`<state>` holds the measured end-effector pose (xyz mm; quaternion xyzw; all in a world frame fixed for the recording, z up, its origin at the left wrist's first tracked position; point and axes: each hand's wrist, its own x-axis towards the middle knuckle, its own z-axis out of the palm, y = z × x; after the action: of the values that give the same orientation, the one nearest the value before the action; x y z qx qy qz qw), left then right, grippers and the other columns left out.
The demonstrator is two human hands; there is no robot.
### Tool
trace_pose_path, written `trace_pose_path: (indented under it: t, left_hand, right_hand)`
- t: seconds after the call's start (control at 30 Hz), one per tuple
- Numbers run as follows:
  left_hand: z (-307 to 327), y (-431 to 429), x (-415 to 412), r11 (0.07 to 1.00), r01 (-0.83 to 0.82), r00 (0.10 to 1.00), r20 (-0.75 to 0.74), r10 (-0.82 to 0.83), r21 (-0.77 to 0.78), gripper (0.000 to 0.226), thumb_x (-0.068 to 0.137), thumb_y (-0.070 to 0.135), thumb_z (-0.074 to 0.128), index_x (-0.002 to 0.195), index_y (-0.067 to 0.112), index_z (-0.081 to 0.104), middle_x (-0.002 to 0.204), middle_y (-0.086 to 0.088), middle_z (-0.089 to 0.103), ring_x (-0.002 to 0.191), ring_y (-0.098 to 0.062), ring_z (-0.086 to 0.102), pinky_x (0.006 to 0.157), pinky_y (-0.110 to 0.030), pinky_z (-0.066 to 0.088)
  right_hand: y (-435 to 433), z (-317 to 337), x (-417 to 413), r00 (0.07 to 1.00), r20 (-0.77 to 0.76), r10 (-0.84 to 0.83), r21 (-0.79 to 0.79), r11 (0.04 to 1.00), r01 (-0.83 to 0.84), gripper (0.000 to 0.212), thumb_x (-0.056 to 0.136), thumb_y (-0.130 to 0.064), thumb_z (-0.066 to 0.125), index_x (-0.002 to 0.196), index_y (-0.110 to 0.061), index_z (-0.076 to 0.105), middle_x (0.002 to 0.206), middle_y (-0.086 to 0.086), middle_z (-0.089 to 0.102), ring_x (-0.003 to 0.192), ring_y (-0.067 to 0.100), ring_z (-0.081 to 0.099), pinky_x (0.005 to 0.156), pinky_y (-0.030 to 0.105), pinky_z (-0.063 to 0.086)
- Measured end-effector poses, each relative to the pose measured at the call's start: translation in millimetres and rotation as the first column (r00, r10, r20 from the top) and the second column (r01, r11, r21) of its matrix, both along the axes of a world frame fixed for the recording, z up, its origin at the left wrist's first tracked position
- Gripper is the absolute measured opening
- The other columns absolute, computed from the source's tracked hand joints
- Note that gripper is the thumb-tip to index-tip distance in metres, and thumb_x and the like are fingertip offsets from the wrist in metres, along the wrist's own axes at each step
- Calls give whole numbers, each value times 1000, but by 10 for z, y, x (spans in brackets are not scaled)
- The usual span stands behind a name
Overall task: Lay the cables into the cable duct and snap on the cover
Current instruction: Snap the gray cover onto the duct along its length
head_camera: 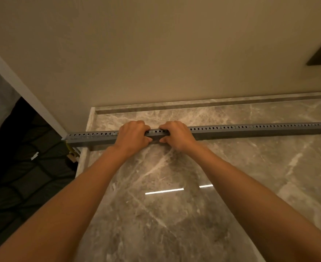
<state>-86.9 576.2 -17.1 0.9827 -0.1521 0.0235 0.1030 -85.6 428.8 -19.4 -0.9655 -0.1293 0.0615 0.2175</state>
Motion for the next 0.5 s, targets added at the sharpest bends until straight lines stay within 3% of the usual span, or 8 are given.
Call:
trace_pose_path:
  t: [0.17, 0.3, 0.5]
  left_hand:
    - [7, 206, 32, 990, 33, 993, -110, -48, -134, 29, 80, 33, 65, 101, 12, 66, 96, -12, 64, 89, -29, 57, 69, -32, 38]
    - [12, 625, 48, 982, -45, 991, -128, 22, -181, 31, 75, 36, 71, 93, 11, 69, 91, -11, 66, 82, -25, 56, 66, -29, 37]
    - [-4, 874, 7, 965, -80, 991, -122, 50, -250, 28, 76, 32, 71, 98, 15, 70, 94, -9, 67, 89, -27, 58, 72, -32, 40]
  right_hand:
    - [58, 94, 20, 990, -111, -87, -9, 996, 87, 26, 76, -17, 71, 100, -10, 66, 101, 14, 67, 97, 31, 58, 78, 33, 39]
    - [159, 127, 17, 978, -138, -155, -38, 988, 151, 32, 72, -23, 75, 99, -7, 66, 100, 14, 69, 96, 30, 60, 83, 36, 44]
    - [600, 127, -11, 990, -116, -81, 0, 997, 81, 29, 76, -25, 71, 101, -11, 65, 102, 12, 68, 98, 29, 58, 87, 38, 40]
